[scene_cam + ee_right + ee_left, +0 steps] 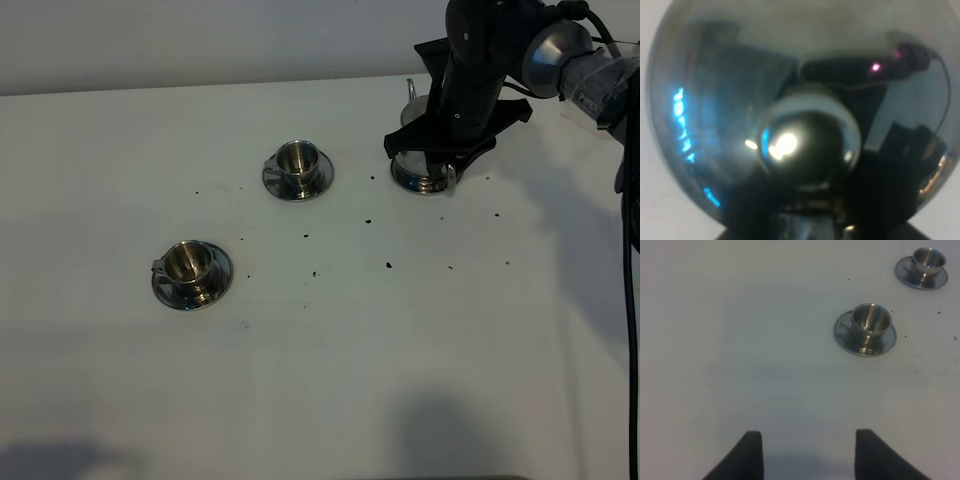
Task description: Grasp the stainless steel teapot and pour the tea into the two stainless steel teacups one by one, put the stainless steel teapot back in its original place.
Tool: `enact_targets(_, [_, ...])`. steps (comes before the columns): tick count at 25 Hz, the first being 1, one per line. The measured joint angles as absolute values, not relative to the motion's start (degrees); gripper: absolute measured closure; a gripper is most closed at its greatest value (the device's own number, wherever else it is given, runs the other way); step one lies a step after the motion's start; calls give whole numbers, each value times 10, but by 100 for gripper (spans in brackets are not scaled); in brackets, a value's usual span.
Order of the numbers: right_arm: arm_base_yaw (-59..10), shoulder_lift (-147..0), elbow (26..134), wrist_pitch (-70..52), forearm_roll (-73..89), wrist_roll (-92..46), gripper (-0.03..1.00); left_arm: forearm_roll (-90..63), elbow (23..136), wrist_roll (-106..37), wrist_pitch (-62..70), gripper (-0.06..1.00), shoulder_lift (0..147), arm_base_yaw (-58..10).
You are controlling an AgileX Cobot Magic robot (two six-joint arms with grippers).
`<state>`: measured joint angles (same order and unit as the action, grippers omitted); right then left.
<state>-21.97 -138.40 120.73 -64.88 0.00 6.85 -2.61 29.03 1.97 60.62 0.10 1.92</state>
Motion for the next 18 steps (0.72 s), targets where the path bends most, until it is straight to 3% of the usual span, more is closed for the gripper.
enact_targets(6, [-220, -1384, 1207, -647, 0, 69, 79, -26, 290, 20, 606, 49, 1, 19])
enact_targets(18, [-220, -1384, 1207, -646, -9, 45, 79, -26, 290, 20, 606, 49, 1, 19])
